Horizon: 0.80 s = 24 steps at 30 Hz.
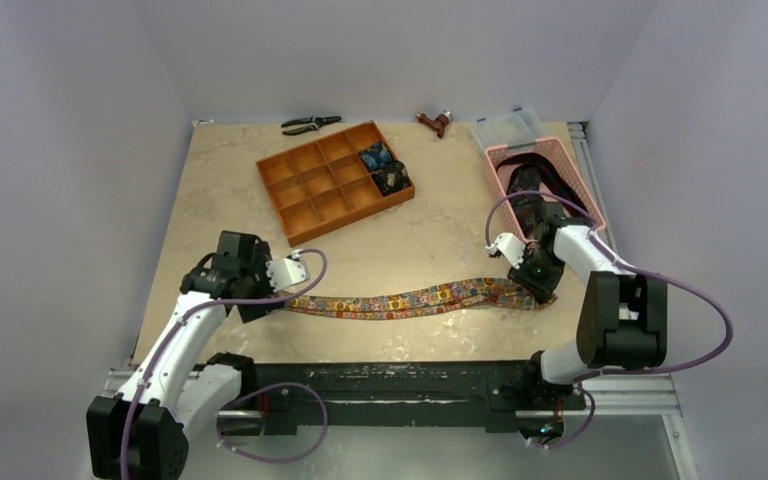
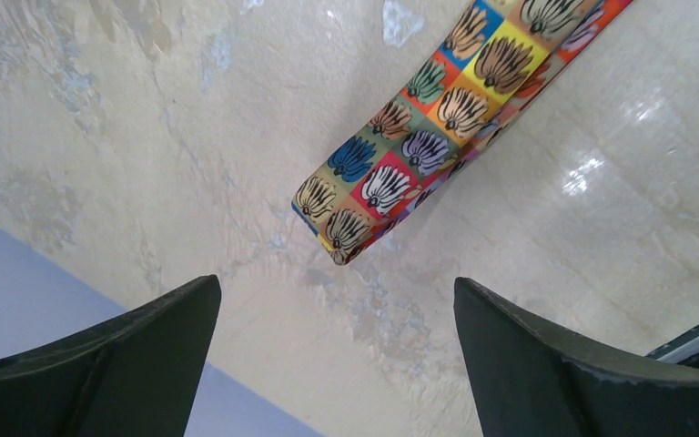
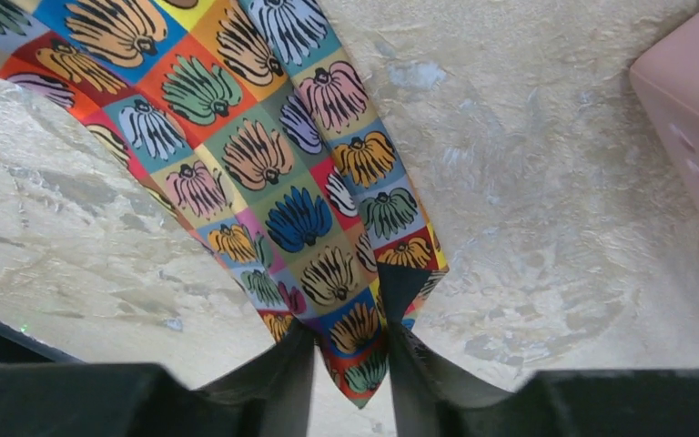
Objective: Roll the ties
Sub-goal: Flatten out the tie at the center of the board.
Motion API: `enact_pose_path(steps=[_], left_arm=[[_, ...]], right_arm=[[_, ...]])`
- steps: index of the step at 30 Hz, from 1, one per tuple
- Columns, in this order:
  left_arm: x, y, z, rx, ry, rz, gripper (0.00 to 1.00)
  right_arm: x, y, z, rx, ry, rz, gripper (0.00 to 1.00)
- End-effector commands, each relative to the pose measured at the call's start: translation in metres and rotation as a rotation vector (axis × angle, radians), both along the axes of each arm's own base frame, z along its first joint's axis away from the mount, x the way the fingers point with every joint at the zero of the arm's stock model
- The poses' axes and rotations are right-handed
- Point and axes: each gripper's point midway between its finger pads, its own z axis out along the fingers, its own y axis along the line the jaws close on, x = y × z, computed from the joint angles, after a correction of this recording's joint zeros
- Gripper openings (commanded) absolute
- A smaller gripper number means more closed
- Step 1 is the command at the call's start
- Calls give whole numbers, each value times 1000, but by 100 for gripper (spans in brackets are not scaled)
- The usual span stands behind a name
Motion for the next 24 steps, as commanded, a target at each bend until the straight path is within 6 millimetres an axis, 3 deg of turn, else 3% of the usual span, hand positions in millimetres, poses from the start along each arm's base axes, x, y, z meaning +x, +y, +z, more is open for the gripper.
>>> enact_pose_path(steps=[1,4,10,13,19,23,24], left_arm=[[1,-26,12,-204,7,-28,100],[-3,-31,3,-221,30,-103,100],[7,-43,-12,-229,70,-279,100],[11,-45,-21,-228,155,-310,100],[13,-28,-49,-133,262,-312,82],[11,-24,-57,-102,273,-308,58],[13,-27,-56,-104,265,-307,49]], right_arm=[[12,-7,22,-35,-50,56,38],[11,-7,24,-30,-50,81,48],[13,15,26,85,-16,110,80],[14,26,18,127,20,101,83],[7,32,-11,86,63,161,75],[11,17,-25,7,62,152,51],[16,9,-25,-27,42,153,41]])
